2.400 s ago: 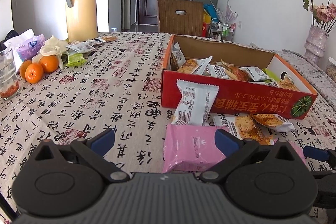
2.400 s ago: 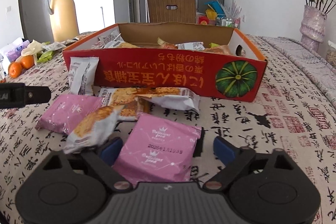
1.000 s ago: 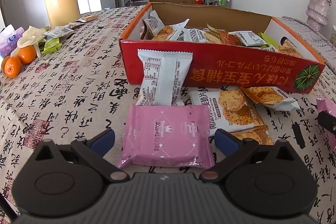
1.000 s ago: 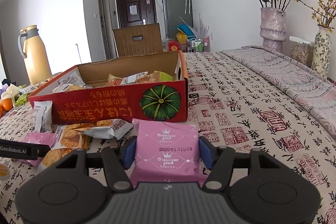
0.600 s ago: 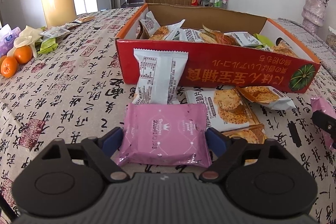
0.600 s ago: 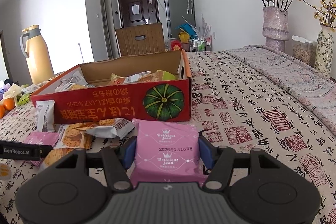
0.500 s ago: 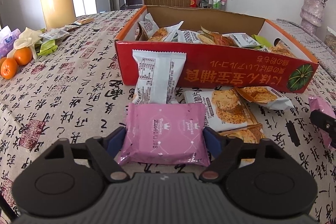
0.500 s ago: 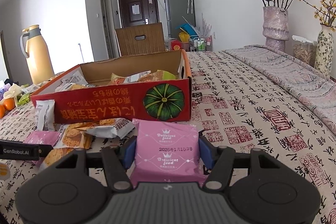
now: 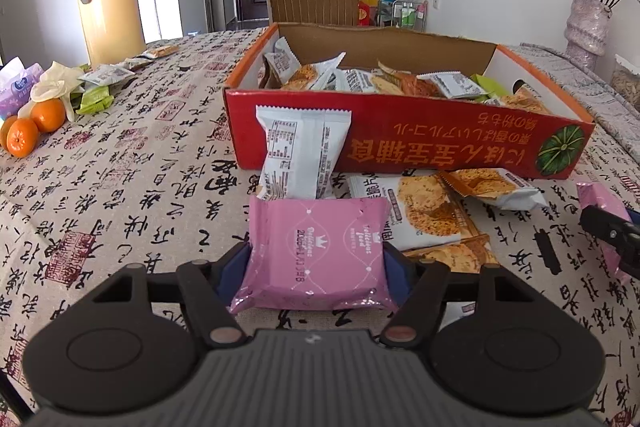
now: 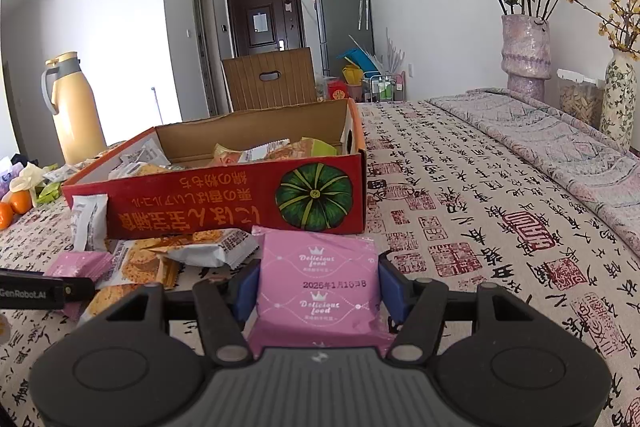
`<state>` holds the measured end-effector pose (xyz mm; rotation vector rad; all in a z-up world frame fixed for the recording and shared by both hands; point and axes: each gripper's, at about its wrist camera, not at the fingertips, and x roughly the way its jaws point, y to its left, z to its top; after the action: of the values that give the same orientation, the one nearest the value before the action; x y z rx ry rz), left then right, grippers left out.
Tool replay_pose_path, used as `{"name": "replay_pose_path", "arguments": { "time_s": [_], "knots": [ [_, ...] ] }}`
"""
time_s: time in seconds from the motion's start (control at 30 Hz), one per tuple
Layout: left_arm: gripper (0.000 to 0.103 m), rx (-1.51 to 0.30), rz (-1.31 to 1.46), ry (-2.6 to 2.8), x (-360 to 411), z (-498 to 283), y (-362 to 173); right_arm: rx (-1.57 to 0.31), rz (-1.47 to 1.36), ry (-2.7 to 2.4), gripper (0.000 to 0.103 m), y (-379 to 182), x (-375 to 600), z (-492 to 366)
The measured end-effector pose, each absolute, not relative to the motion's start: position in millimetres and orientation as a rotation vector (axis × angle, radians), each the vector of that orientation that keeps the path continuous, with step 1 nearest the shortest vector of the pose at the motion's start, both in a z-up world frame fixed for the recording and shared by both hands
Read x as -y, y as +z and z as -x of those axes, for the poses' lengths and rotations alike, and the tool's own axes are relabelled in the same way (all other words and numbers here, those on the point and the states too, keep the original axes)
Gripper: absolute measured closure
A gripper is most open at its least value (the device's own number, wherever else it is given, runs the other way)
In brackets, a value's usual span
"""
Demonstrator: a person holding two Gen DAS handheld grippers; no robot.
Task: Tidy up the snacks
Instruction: 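Close the left gripper on the pink packet and lift it, then carry both pink packets over the box and release them inside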
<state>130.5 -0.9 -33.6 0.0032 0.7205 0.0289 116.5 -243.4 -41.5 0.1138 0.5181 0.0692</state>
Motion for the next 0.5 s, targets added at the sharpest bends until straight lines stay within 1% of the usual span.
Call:
{"name": "replay_pose_path", "arguments": {
  "time_s": [0.27, 0.5],
  "knots": [
    [0.033, -0.669, -0.01, 0.01, 4.3, -121.0, -17.6, -0.513, -0.117, 0.075, 0.042, -38.3, 245.3, -114.5],
    [0.033, -0.605, -0.026, -0.011, 12.2, -122.0, 3.8, -0.471, -0.108, 0.099, 0.042, -23.2, 239.5, -111.5]
  ]
}}
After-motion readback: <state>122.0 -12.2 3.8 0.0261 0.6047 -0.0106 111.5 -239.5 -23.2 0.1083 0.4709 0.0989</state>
